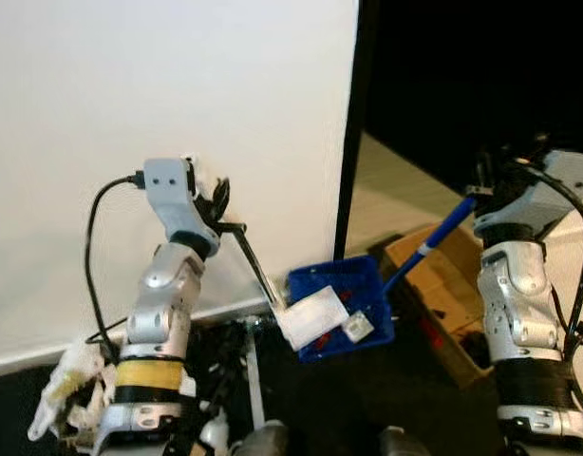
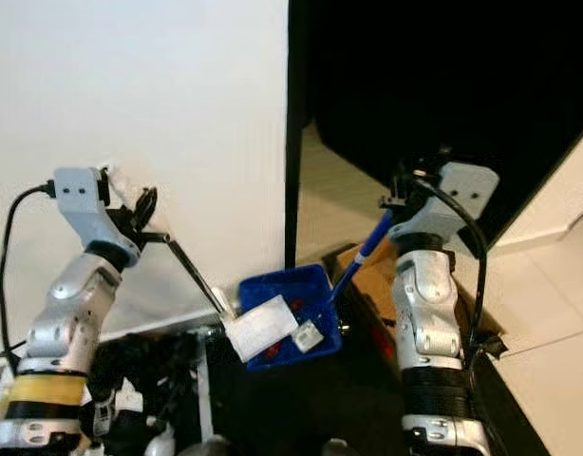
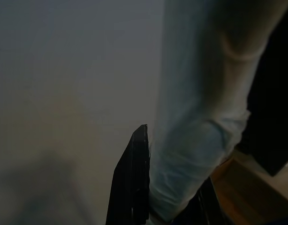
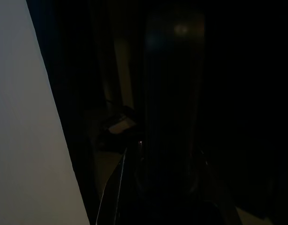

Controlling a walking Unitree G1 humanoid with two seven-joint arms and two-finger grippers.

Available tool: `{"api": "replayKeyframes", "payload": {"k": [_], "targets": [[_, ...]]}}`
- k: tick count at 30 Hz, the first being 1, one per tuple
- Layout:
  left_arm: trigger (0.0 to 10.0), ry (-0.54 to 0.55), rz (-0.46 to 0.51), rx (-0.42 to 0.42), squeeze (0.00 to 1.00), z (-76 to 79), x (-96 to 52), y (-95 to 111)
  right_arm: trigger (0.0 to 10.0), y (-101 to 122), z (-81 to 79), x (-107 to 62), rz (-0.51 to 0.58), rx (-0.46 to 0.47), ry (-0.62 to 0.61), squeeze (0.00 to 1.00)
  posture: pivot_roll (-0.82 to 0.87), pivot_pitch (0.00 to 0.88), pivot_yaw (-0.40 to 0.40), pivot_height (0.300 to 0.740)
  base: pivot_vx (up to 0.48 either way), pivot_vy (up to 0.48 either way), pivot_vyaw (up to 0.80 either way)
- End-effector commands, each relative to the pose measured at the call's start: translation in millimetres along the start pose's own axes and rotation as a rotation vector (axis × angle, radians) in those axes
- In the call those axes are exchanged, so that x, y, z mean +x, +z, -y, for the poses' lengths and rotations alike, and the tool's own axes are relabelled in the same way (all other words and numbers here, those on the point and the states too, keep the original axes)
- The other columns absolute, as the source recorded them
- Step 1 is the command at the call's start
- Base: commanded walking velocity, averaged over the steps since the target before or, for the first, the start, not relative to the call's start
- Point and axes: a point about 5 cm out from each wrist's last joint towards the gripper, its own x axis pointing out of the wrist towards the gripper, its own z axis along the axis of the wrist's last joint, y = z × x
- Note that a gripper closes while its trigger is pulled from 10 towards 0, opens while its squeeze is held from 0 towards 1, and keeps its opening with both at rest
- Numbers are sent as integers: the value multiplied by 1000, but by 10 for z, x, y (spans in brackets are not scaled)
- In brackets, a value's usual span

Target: Sweep floor

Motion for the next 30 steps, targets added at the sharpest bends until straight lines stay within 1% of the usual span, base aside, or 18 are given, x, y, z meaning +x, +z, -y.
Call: {"api": "replayKeyframes", "payload": {"k": [1, 6, 9, 12, 13, 15, 19, 22, 25, 27, 28, 29, 30], "targets": [[10000, -20, 89, 2, 0, 69, 54, 142, 10000, 24, -27, -10, 5, 13, 16, 0, 55, 0, 38, 740, 0, 0, 0], [10000, -26, 59, 6, 0, 89, 71, 102, 10000, 38, 7, 1, 9, 12, 8, 0, 52, 0, 41, 740, 0, 0, 0], [10000, -21, 35, 37, 0, 87, 87, 56, 10000, 39, 39, 15, 7, 9, 3, 0, 51, 0, 44, 740, 0, 0, 0], [10000, -16, 24, 32, 0, 93, 90, 22, 10000, 18, 43, 7, 2, 7, 1, 0, 51, 2, 48, 740, 0, 0, 0], [10000, -13, 2, 54, 0, 97, 96, -10, 10000, 5, 42, 0, 0, 7, -1, 0, 52, 4, 49, 740, 0, 0, 0], [10000, -15, -1, 69, 0, 102, 100, -19, 10000, 1, 39, -3, -1, 8, -2, 0, 54, 9, 51, 740, 0, 0, 0], [10000, -27, -3, 67, 0, 124, 101, -24, 10000, 13, 25, 0, 11, 21, -6, 0, 55, 15, 55, 740, 0, 0, 0], [10000, -34, -6, 85, 0, 135, 107, -32, 10000, 54, 46, 22, 33, 27, -26, 0, 57, 21, 58, 740, 0, 0, 0], [10000, -40, -10, 92, 0, 137, 108, -39, 10000, 152, 126, 57, 69, 20, -54, 0, 58, 25, 60, 740, 0, 0, 0], [10000, -40, -10, 92, 0, 137, 108, -39, 10000, 152, 126, 57, 69, 20, -54, 0, 58, 25, 60, 740, 0, 0, 0], [10000, -41, -16, 101, 0, 136, 109, -52, 10000, 278, 216, 98, 110, 12, -78, 0, 55, 30, 63, 740, 0, -259, 0], [10000, -43, -19, 106, 0, 136, 109, -60, 10000, 355, 265, 121, 134, 6, -90, 0, 54, 31, 65, 740, 0, -255, 0], [10000, -43, -19, 106, 0, 136, 109, -60, 10000, 355, 265, 121, 134, 6, -90, 0, 54, 31, 65, 740, 0, -255, 0]]}}
